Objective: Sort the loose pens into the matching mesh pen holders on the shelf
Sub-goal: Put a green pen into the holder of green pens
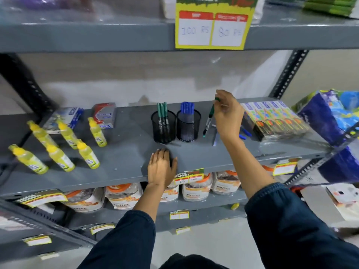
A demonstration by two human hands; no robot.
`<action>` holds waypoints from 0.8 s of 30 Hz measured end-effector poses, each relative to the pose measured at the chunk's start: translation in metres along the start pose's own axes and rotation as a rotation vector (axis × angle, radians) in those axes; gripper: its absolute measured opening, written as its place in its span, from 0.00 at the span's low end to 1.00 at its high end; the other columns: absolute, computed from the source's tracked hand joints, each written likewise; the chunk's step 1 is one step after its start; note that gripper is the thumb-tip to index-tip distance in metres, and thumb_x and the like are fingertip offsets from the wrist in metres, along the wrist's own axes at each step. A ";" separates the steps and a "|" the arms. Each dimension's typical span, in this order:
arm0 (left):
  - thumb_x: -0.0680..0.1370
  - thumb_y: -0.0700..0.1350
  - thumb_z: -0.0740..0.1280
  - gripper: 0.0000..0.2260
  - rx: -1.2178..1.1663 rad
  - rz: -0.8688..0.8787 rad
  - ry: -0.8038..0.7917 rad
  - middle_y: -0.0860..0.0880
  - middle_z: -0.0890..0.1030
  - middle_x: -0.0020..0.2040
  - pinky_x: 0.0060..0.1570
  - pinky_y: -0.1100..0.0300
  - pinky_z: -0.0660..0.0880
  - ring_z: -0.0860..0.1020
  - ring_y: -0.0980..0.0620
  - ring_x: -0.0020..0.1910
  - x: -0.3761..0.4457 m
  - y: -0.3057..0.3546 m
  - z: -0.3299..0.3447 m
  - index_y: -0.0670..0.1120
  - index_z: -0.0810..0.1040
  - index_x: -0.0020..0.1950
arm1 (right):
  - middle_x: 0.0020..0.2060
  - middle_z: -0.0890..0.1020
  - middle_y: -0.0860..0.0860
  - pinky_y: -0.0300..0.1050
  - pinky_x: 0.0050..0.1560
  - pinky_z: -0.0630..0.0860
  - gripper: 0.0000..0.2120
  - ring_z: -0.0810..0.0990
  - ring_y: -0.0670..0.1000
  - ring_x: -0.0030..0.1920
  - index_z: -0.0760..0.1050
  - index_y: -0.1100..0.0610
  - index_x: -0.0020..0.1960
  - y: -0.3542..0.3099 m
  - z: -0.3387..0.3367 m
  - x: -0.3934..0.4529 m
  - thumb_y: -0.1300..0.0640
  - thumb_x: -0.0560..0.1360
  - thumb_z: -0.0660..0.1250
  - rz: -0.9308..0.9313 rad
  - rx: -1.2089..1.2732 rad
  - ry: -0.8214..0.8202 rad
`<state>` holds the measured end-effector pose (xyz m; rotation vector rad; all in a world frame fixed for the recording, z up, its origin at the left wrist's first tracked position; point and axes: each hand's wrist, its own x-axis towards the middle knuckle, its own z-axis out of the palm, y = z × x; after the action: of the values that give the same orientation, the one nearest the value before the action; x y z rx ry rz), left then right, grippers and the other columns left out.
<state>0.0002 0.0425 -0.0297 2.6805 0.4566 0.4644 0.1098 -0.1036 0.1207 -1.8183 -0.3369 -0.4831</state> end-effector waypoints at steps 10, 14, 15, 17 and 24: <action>0.78 0.50 0.61 0.23 0.024 -0.164 0.036 0.36 0.71 0.66 0.69 0.47 0.58 0.65 0.39 0.67 0.025 -0.039 -0.012 0.35 0.68 0.65 | 0.52 0.83 0.60 0.34 0.50 0.76 0.11 0.81 0.54 0.49 0.77 0.64 0.57 -0.037 0.100 0.021 0.65 0.76 0.63 -0.100 0.078 -0.192; 0.78 0.53 0.59 0.24 0.034 -0.166 0.021 0.38 0.69 0.68 0.70 0.49 0.56 0.63 0.41 0.69 0.027 -0.038 -0.008 0.36 0.67 0.67 | 0.53 0.83 0.62 0.38 0.55 0.76 0.11 0.82 0.57 0.51 0.78 0.65 0.56 -0.033 0.122 0.031 0.67 0.75 0.64 -0.120 0.026 -0.211; 0.78 0.53 0.60 0.24 0.035 -0.170 0.022 0.38 0.69 0.68 0.70 0.49 0.55 0.63 0.41 0.69 0.027 -0.039 -0.008 0.36 0.67 0.67 | 0.52 0.83 0.62 0.42 0.56 0.77 0.10 0.82 0.58 0.51 0.78 0.66 0.56 -0.033 0.127 0.034 0.67 0.75 0.65 -0.136 0.017 -0.228; 0.78 0.52 0.60 0.24 0.029 -0.168 0.023 0.38 0.69 0.68 0.70 0.49 0.55 0.63 0.41 0.69 0.027 -0.039 -0.008 0.37 0.67 0.67 | 0.52 0.83 0.62 0.44 0.57 0.77 0.10 0.82 0.58 0.51 0.79 0.66 0.55 -0.031 0.131 0.040 0.68 0.74 0.65 -0.168 0.000 -0.242; 0.77 0.52 0.60 0.23 0.032 -0.172 0.049 0.38 0.71 0.67 0.70 0.49 0.55 0.64 0.41 0.68 0.028 -0.041 -0.005 0.37 0.69 0.65 | 0.52 0.84 0.61 0.50 0.57 0.78 0.10 0.83 0.58 0.51 0.79 0.64 0.55 -0.013 0.148 0.028 0.65 0.75 0.65 -0.122 -0.122 -0.368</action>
<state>0.0131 0.0907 -0.0349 2.6356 0.7082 0.4765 0.1509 0.0412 0.1085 -2.0137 -0.6861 -0.2532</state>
